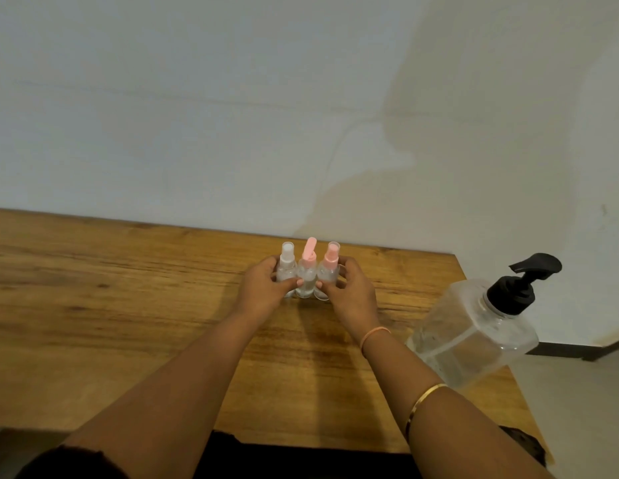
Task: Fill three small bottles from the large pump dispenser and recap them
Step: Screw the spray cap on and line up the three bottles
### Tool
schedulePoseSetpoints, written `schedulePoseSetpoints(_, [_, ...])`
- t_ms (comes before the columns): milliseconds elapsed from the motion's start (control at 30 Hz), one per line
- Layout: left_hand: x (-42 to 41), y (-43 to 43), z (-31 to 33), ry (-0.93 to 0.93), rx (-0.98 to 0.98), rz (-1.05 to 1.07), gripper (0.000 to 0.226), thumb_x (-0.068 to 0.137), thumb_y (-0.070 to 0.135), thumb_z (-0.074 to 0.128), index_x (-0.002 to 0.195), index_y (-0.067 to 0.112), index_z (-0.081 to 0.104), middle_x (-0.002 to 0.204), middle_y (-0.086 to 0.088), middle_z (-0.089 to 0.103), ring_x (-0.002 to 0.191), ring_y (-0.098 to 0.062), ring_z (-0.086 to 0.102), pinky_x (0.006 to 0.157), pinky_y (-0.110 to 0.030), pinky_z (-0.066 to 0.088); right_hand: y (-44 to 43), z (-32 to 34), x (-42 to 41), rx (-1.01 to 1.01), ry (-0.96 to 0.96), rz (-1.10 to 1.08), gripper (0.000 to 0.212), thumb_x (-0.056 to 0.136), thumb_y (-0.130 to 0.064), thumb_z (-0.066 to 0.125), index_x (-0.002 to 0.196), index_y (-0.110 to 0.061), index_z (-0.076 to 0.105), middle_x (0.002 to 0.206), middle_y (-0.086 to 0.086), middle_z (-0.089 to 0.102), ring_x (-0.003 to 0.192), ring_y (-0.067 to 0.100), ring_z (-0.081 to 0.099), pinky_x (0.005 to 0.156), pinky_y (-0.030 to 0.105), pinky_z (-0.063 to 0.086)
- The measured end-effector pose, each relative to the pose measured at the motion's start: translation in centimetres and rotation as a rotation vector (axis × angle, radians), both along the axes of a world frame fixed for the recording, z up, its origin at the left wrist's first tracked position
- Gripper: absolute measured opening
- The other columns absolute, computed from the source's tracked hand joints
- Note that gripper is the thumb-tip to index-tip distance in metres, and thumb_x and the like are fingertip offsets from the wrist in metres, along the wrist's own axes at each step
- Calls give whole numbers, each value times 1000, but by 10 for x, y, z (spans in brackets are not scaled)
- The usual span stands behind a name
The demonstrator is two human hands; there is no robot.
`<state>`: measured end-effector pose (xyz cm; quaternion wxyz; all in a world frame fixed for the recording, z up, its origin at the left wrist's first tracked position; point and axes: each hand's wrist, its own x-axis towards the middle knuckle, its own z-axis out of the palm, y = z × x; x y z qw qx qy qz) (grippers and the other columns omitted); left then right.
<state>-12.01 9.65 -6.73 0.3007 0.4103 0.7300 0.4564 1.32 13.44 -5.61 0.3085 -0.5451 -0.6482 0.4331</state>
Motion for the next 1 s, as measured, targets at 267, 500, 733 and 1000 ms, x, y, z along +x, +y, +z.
schedulePoseSetpoints(267, [1, 5, -3, 32, 9, 11, 40, 79, 18, 74, 117, 13, 60, 111, -1, 66, 93, -11, 57, 71, -22, 42, -1, -3, -1, 102, -81, -7, 47, 84, -19, 71, 127, -19, 51, 122, 3, 60, 107, 19, 56, 86, 28, 46])
schedulePoseSetpoints(500, [0, 13, -4, 22, 31, 4, 42, 80, 17, 73, 119, 12, 58, 114, -1, 65, 98, -14, 58, 82, -29, 47, 9, -6, -9, 151, -167, -38, 45, 86, -21, 69, 127, -20, 49, 120, 4, 62, 109, 25, 58, 85, 32, 48])
schedulePoseSetpoints(733, [-4, 29, -4, 0, 67, -21, 34, 80, 15, 73, 111, 16, 60, 99, 6, 62, 92, -12, 60, 69, -23, 45, 26, -9, -13, 194, -126, -48, 40, 85, -19, 70, 122, -19, 54, 116, 3, 65, 106, 24, 60, 82, 31, 48])
schedulePoseSetpoints(1000, [-13, 49, -9, 26, 74, -29, 39, 79, 17, 75, 115, 13, 62, 106, 0, 68, 96, -17, 64, 86, -36, 52, 44, -15, -22, 218, -107, -64, 37, 85, -19, 69, 118, -19, 53, 111, 2, 65, 101, 24, 61, 85, 37, 52])
